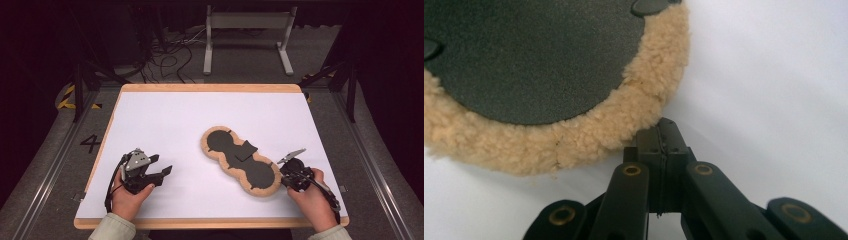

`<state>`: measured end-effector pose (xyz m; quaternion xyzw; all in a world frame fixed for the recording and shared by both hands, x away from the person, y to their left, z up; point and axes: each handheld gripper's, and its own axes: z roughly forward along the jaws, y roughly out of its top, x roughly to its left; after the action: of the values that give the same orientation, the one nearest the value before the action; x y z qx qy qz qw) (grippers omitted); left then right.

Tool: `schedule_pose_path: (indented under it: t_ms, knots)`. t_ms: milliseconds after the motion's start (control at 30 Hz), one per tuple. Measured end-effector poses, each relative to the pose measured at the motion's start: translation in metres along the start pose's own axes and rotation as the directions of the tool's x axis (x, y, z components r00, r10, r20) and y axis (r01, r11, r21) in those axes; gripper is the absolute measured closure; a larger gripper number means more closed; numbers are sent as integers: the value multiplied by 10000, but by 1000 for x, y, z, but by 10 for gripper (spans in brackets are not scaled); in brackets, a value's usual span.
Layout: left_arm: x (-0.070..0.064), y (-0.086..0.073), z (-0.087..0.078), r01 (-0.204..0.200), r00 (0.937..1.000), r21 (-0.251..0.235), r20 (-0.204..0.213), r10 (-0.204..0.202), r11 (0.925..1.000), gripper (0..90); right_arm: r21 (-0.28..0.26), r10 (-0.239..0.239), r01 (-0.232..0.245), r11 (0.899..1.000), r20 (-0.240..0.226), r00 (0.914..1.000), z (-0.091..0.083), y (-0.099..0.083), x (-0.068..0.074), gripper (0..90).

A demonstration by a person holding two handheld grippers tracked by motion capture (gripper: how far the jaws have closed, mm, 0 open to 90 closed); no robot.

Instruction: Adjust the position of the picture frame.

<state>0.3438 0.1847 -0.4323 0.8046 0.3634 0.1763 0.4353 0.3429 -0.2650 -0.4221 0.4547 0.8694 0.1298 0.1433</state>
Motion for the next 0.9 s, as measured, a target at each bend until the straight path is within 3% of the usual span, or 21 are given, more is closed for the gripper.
schedule_pose_path:
  t_ms: [67,100,167,200,300,433,600,667,767,900]
  knots:
    - [0,0,0,8,10000,-20,9,-8,10000,372,30,-100,100,9999,35,9999,1,5,2,900]
    - [0,0,-1,7,10000,-10,2,-7,10000,372,189,-310,300,9994,552,9980,2,10,2,900]
    - [1,-1,0,-9,10000,26,-14,9,10000,372,208,-321,306,9993,736,9968,2,13,2,900]
    - [1,-1,0,-22,10000,39,-21,23,10000,372,-82,-246,253,9996,783,9966,1,17,-1,900]
    - [0,-4,-3,-62,9999,113,-125,63,9999,371,-554,8,19,9985,488,9988,0,27,-8,900]
    - [1,-12,-12,118,9995,62,-279,-116,9999,371,-358,-173,193,9992,552,9983,6,33,-8,900]
    - [8,-18,-19,698,9971,38,-314,-697,9976,371,-1,-461,461,9989,261,9986,3,36,-9,900]
    - [8,-19,-20,788,9963,-17,-336,-788,9969,371,35,-562,563,9984,-120,9983,1,34,-8,900]
    - [7,-19,-20,664,9971,75,-364,-661,9978,371,-26,-778,779,9970,-870,9932,-3,32,-2,900]
    - [6,-20,-19,615,9976,136,-327,-610,9980,369,-239,-1228,1208,9924,-1176,9854,-12,34,10,900]
